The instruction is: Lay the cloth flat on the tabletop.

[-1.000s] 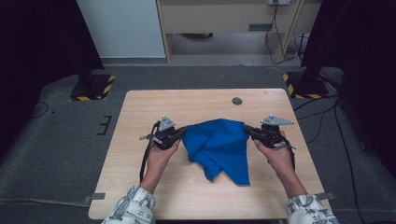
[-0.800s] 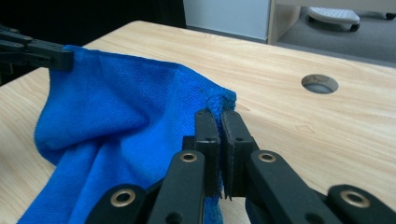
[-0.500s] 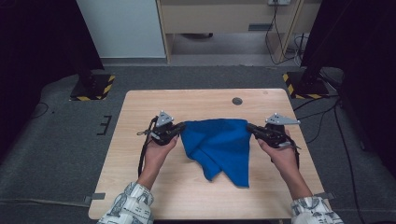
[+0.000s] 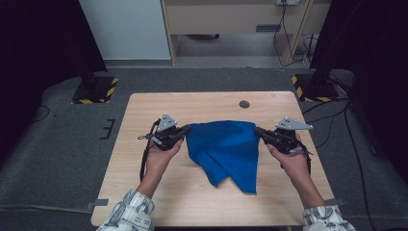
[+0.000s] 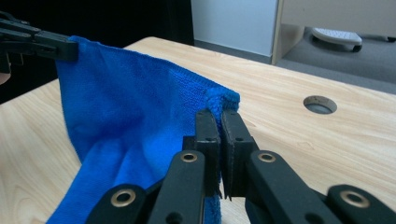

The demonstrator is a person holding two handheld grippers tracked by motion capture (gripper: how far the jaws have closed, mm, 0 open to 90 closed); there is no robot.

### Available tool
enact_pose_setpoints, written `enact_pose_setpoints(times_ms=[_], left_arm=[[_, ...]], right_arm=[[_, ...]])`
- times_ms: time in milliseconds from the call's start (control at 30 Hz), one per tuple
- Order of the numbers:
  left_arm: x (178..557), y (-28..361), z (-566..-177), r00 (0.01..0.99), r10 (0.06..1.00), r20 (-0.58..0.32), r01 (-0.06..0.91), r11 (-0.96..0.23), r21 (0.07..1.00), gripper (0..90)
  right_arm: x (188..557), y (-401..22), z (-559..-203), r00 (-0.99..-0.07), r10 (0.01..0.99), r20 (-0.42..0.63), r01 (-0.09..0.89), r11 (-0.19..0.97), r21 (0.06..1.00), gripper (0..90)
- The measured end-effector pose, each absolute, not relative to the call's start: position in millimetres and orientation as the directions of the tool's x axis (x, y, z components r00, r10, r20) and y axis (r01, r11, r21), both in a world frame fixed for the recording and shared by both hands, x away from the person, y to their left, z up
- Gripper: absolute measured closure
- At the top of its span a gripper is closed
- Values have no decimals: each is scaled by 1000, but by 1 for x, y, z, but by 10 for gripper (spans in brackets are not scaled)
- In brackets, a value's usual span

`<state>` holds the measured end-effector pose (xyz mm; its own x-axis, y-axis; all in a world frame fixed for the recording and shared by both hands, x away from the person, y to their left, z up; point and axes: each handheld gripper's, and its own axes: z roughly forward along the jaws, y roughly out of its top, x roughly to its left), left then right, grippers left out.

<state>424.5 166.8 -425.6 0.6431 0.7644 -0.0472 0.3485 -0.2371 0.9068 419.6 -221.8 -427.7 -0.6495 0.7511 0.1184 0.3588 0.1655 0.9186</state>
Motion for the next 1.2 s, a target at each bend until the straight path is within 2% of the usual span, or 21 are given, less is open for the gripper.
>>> enact_pose_setpoints(times_ms=[700,1200], left_arm=[[427,175,-421,625,778,-63,366,-220,904,868],[400,178,-403,660,751,-32,317,-239,918,868]], right_arm=[[423,-223,-425,-644,756,118,359,162,919,873],[397,-228,-408,-675,730,102,310,155,938,874]])
